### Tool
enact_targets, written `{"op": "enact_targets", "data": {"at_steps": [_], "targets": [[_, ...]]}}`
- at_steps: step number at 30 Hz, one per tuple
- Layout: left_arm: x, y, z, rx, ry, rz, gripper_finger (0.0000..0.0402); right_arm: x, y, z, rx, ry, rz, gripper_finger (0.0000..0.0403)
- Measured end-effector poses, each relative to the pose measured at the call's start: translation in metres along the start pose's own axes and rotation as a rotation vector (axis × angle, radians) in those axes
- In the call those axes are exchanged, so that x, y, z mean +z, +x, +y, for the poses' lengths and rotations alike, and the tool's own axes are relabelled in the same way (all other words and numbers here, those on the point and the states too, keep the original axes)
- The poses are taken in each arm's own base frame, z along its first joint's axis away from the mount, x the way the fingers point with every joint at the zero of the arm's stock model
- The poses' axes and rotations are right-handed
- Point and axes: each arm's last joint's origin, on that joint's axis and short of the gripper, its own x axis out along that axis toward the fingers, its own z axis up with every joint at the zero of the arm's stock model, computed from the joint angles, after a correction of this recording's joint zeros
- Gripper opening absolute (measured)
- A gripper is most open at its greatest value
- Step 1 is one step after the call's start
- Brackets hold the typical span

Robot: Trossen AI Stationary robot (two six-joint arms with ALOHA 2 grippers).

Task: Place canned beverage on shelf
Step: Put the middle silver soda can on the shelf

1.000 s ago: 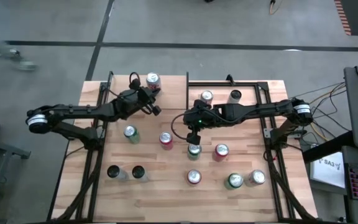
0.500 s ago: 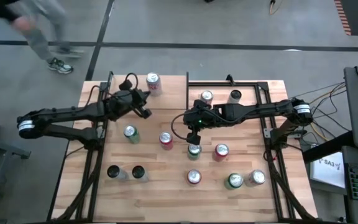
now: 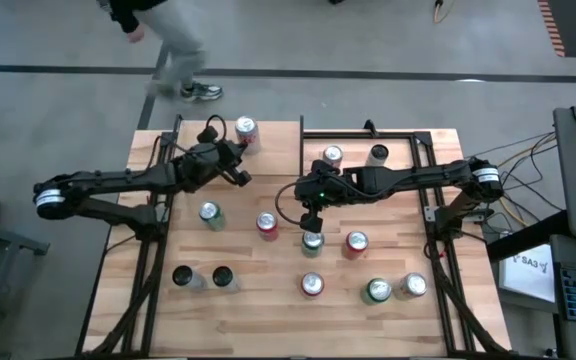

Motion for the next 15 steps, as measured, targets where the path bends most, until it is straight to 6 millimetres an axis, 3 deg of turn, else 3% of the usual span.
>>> {"op": "enact_targets", "data": {"at_steps": [15], "targets": [[0.0041,0.0101,-0.0051,0.014,-0.038,-0.065,0.0,-0.0007,0.0005,0.0001,0.0,0.008,0.002,0.0009]]}}
